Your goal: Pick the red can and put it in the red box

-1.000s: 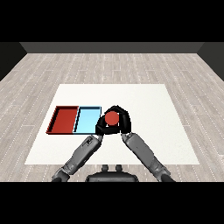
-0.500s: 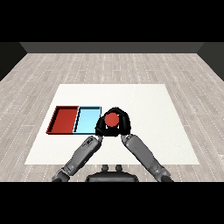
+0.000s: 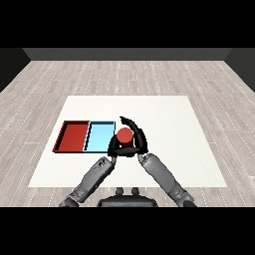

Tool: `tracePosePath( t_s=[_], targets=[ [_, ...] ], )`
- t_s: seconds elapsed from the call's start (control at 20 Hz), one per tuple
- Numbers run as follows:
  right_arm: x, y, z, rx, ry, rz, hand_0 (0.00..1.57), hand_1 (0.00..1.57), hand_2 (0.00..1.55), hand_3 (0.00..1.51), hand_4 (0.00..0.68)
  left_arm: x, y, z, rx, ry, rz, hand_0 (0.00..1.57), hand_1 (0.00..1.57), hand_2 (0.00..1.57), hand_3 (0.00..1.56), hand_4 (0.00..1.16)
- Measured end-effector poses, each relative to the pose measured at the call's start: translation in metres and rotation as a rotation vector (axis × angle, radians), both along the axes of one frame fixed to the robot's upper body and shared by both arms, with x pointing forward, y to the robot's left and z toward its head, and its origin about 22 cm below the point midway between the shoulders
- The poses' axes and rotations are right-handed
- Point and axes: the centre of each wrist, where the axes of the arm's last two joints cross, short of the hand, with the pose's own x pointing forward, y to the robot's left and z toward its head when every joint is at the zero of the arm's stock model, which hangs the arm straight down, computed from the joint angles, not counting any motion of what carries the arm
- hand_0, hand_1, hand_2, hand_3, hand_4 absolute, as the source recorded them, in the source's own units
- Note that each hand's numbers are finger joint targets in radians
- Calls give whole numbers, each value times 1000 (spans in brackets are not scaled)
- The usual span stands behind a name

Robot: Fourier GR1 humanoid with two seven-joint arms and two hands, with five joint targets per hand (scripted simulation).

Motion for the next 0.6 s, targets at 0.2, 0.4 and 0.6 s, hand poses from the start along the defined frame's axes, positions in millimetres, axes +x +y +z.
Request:
tracePosePath(
  t_s=[0.2, 0.4, 0.6],
  targets=[
    [2, -5, -1, 19, -4, -30, 0, 0, 0, 0, 0, -1, -2, 1, 7, 5, 6, 1571, 1571, 1571, 1501, 1133],
    [6, -6, 12, 31, 2, -57, 0, 0, 0, 0, 0, 2, -2, 5, 0, -1, -3, 1571, 1571, 1571, 1496, 1139],
    [10, -15, 10, 28, -3, -77, 0, 0, 0, 0, 0, 5, 1, 10, -1, -22, 0, 1571, 1571, 1571, 1488, 1137]
  ],
)
